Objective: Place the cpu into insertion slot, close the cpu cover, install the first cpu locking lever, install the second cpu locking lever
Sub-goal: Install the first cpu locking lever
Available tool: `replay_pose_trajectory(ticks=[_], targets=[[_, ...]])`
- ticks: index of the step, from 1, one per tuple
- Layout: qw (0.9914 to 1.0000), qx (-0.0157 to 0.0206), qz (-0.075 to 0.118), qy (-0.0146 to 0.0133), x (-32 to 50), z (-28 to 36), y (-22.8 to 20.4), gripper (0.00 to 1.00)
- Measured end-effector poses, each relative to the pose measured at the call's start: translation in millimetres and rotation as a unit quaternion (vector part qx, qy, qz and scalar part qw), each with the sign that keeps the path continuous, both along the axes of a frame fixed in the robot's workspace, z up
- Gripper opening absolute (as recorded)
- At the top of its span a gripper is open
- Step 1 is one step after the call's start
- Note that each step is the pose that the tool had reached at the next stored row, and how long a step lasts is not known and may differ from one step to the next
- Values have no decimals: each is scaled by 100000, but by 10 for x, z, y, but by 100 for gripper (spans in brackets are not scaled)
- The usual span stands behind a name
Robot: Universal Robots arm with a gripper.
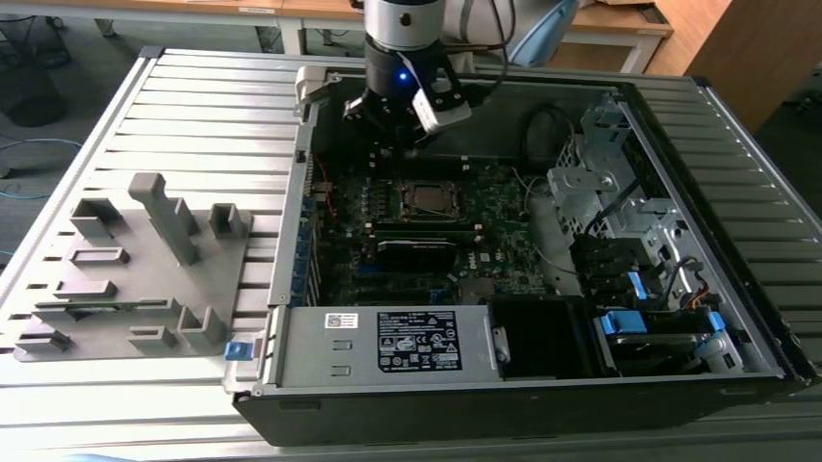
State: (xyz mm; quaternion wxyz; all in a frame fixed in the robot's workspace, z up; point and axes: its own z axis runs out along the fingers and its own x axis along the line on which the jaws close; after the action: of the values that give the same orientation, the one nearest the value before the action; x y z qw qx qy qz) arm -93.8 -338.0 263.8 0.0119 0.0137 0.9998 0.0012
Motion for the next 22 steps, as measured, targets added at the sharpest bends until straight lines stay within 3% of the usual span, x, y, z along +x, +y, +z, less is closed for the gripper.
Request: replay_pose_trajectory(ticks=[3, 8, 17, 22], targets=[[100000, 3, 1, -2, -75, -2, 0, 11], [100000, 2, -1, 1, -97, -2, 0, 11], [100000, 34, 2, -8, -230, -11, 0, 11], [100000, 67, 2, -10, -243, -20, 37, 11]])
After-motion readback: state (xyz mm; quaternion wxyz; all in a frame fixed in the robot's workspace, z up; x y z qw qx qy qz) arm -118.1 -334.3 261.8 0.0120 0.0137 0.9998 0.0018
